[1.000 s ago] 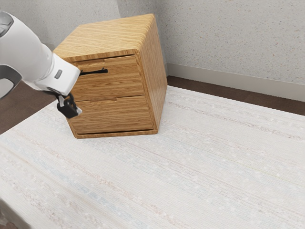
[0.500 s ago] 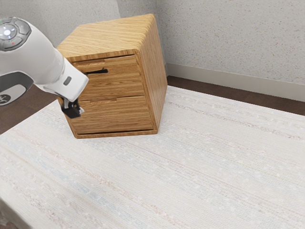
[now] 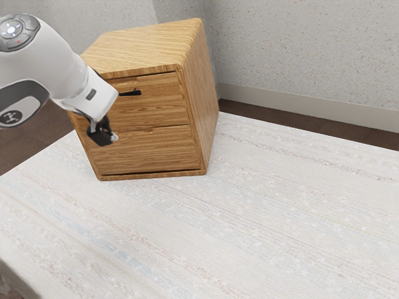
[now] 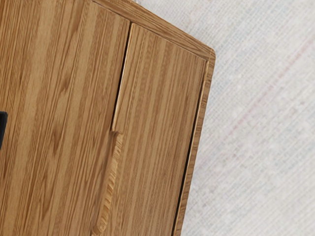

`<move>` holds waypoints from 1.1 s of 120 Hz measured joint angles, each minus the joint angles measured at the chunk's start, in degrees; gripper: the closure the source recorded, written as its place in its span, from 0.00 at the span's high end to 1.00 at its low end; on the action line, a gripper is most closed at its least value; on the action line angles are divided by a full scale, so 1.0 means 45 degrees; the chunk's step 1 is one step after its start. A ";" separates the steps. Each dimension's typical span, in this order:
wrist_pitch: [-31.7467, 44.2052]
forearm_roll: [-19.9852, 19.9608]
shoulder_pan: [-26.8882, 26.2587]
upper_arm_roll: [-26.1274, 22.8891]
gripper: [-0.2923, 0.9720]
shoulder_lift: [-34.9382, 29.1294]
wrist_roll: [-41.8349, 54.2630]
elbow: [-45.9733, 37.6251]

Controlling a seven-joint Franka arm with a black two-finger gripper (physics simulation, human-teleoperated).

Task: Pull the drawer handle with one arm to open the drawer

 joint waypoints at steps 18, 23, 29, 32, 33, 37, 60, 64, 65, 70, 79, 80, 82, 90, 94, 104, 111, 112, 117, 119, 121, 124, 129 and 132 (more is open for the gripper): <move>0.0160 -0.0472 -0.0281 0.0249 0.77 0.0122 0.0164 0.0523; 0.0183 -0.0470 -0.0363 0.0384 0.77 0.0130 0.0232 0.0691; 0.0206 -0.0421 -0.0438 0.0518 0.77 0.0134 0.0319 0.0854; 0.0217 -0.0394 -0.0497 0.0597 0.77 0.0134 0.0363 0.0923; 0.0221 -0.0380 -0.0519 0.0621 0.77 0.0132 0.0378 0.0951; 0.0235 -0.0322 -0.0600 0.0736 0.77 0.0125 0.0438 0.1036; 0.0271 -0.0128 -0.1274 0.1547 0.77 0.0082 0.0847 0.1597; 0.0275 -0.0100 -0.1337 0.1611 0.77 0.0089 0.0921 0.1672; 0.0275 -0.0094 -0.1347 0.1622 0.77 0.0090 0.0938 0.1688; 0.0278 -0.0063 -0.1427 0.1657 0.77 0.0093 0.1031 0.1793; 0.0277 0.0095 -0.1571 0.1669 0.77 0.0096 0.1214 0.1921; 0.0277 0.0111 -0.1579 0.1671 0.77 0.0096 0.1234 0.1927; 0.0276 0.0140 -0.1592 0.1675 0.77 0.0096 0.1273 0.1942; 0.0283 0.0237 -0.1610 0.1708 0.77 0.0079 0.1421 0.2003; 0.0299 0.0280 -0.1621 0.1779 0.77 0.0069 0.1489 0.2026; 0.0331 0.0367 -0.1627 0.1885 0.77 0.0017 0.1643 0.2068; 0.0354 0.0407 -0.1683 0.1926 0.77 -0.0008 0.1739 0.2115; 0.0357 0.0412 -0.1697 0.1931 0.77 -0.0010 0.1752 0.2124; 0.0369 0.0443 -0.1816 0.1975 0.77 -0.0016 0.1814 0.2215; 0.0374 0.0465 -0.1901 0.2034 0.77 -0.0017 0.1838 0.2266; 0.0378 0.0489 -0.2000 0.2113 0.77 -0.0018 0.1861 0.2318; 0.0383 0.0519 -0.2132 0.2217 0.77 -0.0019 0.1895 0.2421; 0.0391 0.0557 -0.2280 0.2320 0.77 -0.0020 0.1949 0.2532; 0.0395 0.0574 -0.2327 0.2353 0.77 -0.0021 0.1980 0.2567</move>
